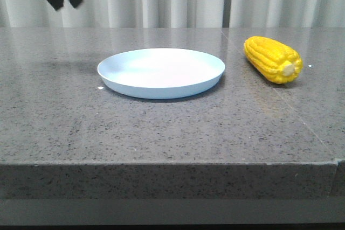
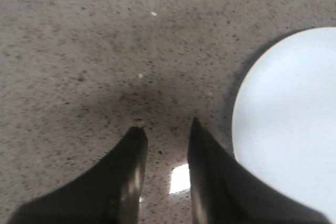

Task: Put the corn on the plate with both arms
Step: 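Lift the left gripper away from the plate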

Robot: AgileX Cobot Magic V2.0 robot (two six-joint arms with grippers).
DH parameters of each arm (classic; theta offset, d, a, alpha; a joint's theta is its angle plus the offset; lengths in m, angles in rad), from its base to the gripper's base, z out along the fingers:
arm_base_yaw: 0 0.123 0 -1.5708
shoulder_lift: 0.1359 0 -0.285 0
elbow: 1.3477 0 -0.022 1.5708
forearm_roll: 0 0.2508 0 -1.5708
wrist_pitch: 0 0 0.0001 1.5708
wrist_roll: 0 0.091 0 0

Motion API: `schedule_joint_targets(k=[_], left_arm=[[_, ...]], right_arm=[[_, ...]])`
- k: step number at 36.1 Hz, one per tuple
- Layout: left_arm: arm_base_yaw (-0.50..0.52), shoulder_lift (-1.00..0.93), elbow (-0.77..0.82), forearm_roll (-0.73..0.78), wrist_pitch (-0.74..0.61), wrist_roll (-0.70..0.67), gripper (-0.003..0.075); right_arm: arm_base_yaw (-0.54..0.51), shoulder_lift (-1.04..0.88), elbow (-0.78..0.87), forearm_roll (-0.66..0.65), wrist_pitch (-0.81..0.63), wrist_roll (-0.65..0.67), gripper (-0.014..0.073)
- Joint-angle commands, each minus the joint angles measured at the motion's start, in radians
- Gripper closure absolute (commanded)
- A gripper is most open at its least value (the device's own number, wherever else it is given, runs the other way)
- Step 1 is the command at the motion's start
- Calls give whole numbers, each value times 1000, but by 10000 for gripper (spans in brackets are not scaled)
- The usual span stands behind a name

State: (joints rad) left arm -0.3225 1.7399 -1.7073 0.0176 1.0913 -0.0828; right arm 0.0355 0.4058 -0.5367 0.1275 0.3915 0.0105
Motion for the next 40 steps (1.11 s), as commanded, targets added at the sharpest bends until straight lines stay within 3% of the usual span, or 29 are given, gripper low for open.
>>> schedule_joint_targets(k=[1,3,7,17,24,30,40], left_arm=[[28,-100,9,45,-41,-32,684],[50,-139,55,44,-63,-32,739],[80,-234,181,49,-145,-32,741],[82,-634,653,89,-599,-32,741],[82,-940,973,137,-788,-30,741],[82,-1252,1205,150,-893,-30,741],[82,-1574,1334,150,-895,-30,741]], right_arm=[[-5,12,-34,-1,-87,-11,-54],[-5,12,-34,-1,-87,-11,-54],[-5,12,-34,-1,-87,-11,-54],[-5,12,-34,-1,-87,-11,-54],[-5,12,-34,-1,-87,-11,-54],[-5,12,-34,-1,-87,-11,-54],[-5,12,-34,-1,-87,-11,-54]])
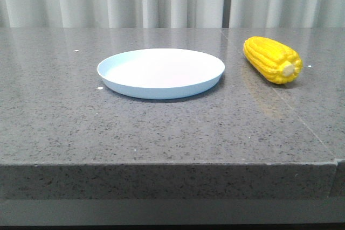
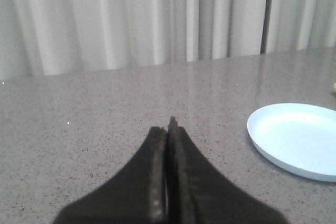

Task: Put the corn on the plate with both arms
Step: 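Lift the left gripper away from the plate, then lower the right gripper over the yellow corn cob and grasp it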

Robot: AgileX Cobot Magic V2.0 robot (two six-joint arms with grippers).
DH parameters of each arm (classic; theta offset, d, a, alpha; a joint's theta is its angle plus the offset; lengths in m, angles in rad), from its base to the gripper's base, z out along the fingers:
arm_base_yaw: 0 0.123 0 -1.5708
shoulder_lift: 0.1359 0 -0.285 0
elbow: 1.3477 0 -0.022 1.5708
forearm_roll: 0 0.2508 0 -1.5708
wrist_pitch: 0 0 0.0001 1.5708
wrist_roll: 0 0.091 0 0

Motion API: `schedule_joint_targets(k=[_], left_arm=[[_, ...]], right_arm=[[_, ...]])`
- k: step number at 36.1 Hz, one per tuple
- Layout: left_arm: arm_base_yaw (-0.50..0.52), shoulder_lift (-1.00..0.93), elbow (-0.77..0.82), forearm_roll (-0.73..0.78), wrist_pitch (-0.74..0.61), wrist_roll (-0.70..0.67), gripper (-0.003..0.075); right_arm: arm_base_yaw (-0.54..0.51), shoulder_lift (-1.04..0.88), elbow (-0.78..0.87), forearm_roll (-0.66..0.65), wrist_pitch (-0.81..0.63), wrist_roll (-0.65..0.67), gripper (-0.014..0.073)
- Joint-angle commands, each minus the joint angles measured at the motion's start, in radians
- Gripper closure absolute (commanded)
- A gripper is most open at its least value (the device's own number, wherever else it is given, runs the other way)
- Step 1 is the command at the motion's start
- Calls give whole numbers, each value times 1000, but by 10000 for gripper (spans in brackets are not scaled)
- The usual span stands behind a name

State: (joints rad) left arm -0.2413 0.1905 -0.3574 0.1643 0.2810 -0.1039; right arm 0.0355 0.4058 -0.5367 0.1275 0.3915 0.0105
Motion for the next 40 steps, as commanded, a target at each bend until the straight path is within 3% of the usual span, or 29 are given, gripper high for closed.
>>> schedule_joint_targets(k=[1,12,28,40], left_arm=[[1,-40,-12,4,-86,-9,741],[1,-51,-12,4,-86,-9,741],[1,-51,-12,4,-86,-9,741],[1,-51,-12,4,-86,-9,741]], right_arm=[[-5,12,-34,-1,-87,-11,-54],[-5,68,-60,52,-83,-11,-48],[41,887,-612,218,272,-11,-48],[99,1201,-828,222,395,-11,-48]])
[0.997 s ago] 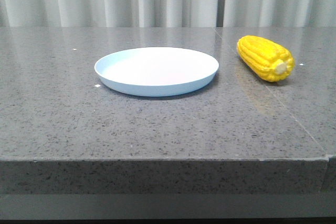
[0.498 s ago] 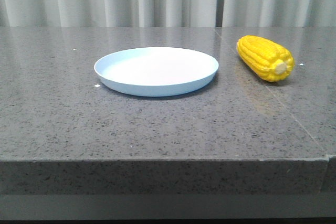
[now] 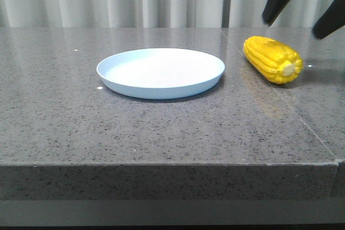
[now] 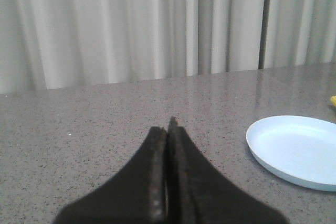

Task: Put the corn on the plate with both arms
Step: 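Lower the right gripper over the yellow corn cob and grasp it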

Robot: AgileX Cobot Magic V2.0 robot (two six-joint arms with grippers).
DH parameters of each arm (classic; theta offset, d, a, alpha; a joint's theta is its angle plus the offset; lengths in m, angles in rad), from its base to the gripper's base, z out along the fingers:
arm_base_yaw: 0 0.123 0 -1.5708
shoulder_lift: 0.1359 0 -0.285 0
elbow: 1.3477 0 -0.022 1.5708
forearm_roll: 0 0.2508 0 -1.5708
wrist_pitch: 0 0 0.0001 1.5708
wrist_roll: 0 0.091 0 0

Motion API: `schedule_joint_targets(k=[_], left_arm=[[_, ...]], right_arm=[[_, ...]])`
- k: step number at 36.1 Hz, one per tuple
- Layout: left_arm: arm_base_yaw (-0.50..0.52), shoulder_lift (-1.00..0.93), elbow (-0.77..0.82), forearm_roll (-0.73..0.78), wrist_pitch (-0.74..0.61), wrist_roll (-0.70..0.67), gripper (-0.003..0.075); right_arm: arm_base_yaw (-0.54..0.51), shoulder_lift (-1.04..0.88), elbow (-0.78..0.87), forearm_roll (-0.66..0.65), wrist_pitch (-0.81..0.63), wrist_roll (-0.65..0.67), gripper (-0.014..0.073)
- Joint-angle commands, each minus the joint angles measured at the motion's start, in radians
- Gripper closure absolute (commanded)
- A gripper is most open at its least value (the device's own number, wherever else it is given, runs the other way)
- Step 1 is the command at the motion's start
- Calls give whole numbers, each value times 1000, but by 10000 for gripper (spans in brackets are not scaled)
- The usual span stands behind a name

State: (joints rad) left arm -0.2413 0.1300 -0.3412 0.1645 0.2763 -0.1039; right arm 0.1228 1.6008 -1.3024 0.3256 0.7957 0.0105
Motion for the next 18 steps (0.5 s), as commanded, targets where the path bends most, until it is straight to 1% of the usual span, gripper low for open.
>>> schedule_joint_targets(k=[1,10,12,14,18], left_arm=[[1,9,-28,3,-81,-9,741],[1,9,-28,3,-81,-9,741],[1,9,-28,3,-81,-9,741],[1,9,-28,3,-81,-9,741],[1,9,-28,3,-81,-9,741]], right_arm=[[15,20,-69,27,-10,-11,-48],[28,61,-74,27,-24,-11,-43],[28,63,-74,27,-24,-11,-8],[28,63,-74,27,-21,-11,55],[28,63,-79,27,-17,-11,223]])
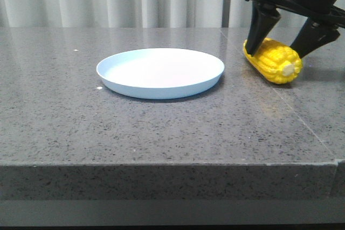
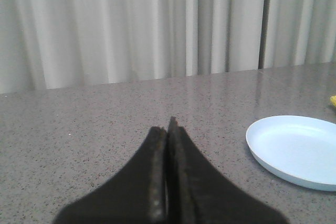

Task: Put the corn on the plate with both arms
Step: 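Lower the right gripper over the yellow corn cob and grasp it, then lift the corn with the right gripper and carry it over the plate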

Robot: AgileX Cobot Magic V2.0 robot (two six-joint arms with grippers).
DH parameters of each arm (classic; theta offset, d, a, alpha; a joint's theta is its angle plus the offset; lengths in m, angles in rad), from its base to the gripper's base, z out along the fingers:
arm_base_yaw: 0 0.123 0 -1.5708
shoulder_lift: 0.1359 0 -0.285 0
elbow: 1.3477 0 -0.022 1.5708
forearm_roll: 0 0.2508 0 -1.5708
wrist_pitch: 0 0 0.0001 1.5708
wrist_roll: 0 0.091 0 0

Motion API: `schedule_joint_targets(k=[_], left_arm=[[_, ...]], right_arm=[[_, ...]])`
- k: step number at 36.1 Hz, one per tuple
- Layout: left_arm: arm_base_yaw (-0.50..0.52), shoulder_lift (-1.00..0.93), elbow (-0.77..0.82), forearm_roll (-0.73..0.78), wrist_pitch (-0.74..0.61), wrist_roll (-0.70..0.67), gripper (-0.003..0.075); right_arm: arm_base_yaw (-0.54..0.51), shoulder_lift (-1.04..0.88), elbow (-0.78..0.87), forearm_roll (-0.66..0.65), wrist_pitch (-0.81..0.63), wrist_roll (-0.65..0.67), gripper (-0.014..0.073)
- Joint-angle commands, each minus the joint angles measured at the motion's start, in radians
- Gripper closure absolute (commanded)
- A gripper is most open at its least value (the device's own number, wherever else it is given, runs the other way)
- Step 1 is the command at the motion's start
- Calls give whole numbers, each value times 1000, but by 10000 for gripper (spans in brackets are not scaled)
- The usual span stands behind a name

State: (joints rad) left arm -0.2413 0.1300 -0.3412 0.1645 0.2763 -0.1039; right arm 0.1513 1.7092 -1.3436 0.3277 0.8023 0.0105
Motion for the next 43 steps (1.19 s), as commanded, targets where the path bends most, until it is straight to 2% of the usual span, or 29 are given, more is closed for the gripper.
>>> schedule_joint_targets(k=[1,5,10,17,22,34,40,43], left_arm=[[1,9,-28,3,-81,-9,741],[1,9,-28,3,-81,-9,741],[1,9,-28,3,-81,-9,741],[1,9,-28,3,-81,-9,741],[1,9,-28,3,-81,-9,741],[1,9,-28,3,-81,-9,741],[1,9,-28,3,-81,-9,741],[1,9,-28,3,-81,-9,741]], right_arm=[[-1,-46,-39,25,-23,-11,258],[-1,-52,-61,25,0,-11,388],[-1,-77,-114,26,42,-11,454],[12,-117,-183,101,85,-11,453],[72,-121,-198,158,69,-11,453],[272,-38,-198,168,-26,-11,453],[291,24,-198,168,-42,-11,445],[291,48,-198,168,-40,-11,398]])
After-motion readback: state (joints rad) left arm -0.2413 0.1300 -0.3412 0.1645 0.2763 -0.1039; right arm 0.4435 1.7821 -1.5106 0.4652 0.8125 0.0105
